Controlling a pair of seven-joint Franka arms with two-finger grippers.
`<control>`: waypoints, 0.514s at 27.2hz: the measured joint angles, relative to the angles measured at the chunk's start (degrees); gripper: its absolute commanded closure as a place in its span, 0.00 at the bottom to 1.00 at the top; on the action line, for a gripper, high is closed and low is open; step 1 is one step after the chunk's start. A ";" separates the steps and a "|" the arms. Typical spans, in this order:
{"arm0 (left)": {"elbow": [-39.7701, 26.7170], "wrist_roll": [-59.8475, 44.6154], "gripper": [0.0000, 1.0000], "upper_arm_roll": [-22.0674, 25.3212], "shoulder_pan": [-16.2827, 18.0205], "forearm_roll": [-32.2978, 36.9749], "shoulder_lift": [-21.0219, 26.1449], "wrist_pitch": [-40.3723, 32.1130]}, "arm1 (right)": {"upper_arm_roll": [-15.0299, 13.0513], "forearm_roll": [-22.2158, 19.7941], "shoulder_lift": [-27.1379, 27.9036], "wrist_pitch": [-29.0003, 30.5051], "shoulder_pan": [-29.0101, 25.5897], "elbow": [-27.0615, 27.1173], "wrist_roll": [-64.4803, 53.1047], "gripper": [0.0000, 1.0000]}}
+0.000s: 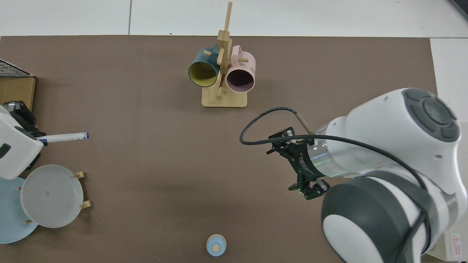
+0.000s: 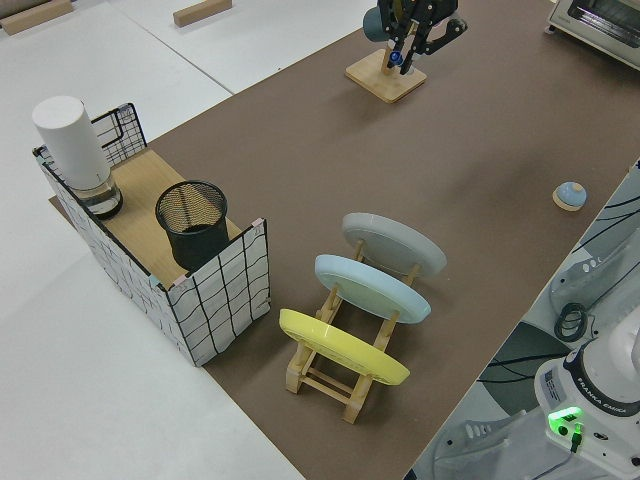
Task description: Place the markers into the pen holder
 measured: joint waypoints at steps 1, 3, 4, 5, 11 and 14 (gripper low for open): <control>0.00 -0.05 1.00 0.68 0.02 1.54 0.00 0.00 | -0.05 -1.01 -0.37 -0.30 -1.33 0.00 -2.39 0.00; 0.00 -0.28 1.00 1.99 0.03 3.79 0.00 -0.44 | -0.13 -3.05 -0.99 -0.46 -3.68 0.00 -7.28 0.00; 0.00 -0.39 1.00 2.81 0.02 4.68 0.00 -0.90 | -0.13 -4.07 -1.23 -0.47 -4.82 0.00 -10.17 0.00; 0.00 -0.39 1.00 3.74 0.03 5.68 0.00 -1.20 | -0.13 -5.03 -1.46 -0.50 -6.05 -0.01 -13.66 0.00; 0.04 0.64 1.00 7.05 0.08 14.11 -0.08 -1.49 | -0.21 -9.26 -1.71 -0.68 -13.16 -0.47 -37.98 0.00; 0.07 0.79 1.00 7.93 0.07 17.65 -0.04 -1.66 | -0.25 -12.16 -1.70 -0.68 -15.65 -0.75 -50.34 0.00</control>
